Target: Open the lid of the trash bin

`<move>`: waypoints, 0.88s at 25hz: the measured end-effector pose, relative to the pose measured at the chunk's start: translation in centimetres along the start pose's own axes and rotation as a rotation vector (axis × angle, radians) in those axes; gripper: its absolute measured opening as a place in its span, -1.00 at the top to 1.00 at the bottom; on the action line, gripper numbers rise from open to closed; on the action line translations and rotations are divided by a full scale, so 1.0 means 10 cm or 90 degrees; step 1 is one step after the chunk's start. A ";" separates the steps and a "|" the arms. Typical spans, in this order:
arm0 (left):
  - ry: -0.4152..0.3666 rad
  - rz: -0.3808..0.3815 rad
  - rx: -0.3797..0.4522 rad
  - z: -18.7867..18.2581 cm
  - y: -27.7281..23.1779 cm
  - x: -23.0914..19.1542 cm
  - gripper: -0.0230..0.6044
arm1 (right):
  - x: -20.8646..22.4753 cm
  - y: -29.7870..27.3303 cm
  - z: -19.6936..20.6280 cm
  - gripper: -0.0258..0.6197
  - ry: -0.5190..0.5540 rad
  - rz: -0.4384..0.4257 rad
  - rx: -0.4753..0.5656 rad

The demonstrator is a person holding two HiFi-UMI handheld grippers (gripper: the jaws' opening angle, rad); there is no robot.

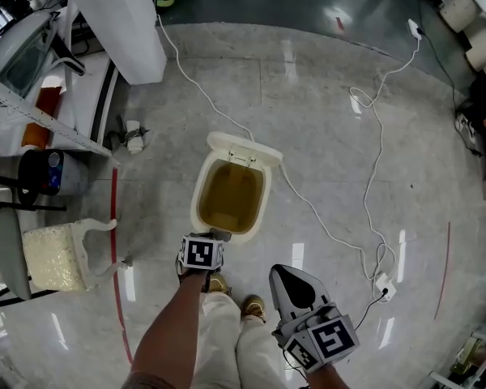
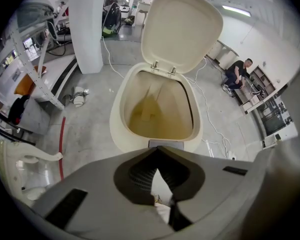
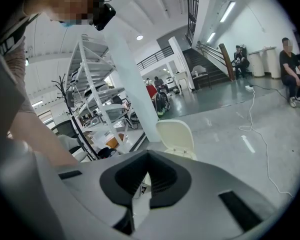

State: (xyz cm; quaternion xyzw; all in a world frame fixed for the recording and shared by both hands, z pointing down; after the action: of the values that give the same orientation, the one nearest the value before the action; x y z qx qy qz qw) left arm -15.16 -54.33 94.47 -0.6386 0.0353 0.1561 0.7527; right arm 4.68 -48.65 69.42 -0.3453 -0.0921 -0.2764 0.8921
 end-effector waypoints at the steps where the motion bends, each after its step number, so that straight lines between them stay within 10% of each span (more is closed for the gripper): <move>1: -0.006 -0.001 0.005 -0.03 0.03 0.01 0.93 | 0.00 0.01 -0.02 0.82 0.001 0.001 0.001; 22: 0.004 0.023 0.007 -0.09 1.22 0.33 0.93 | -0.33 0.43 -0.67 0.82 0.011 -0.026 0.045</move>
State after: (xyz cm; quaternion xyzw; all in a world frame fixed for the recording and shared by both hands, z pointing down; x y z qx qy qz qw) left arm -15.30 -52.96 81.91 -0.6339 0.0499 0.1672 0.7535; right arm 4.15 -49.07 60.79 -0.3093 -0.1006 -0.2940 0.8988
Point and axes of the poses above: the fingertips, and each gripper's own axes: y backward along the fingers, x to its right, z out of its underside, the point moved 8 cm from there along y, backward along the fingers, and after that the axes turned 7 degrees about -x, right-handed, at the moved point
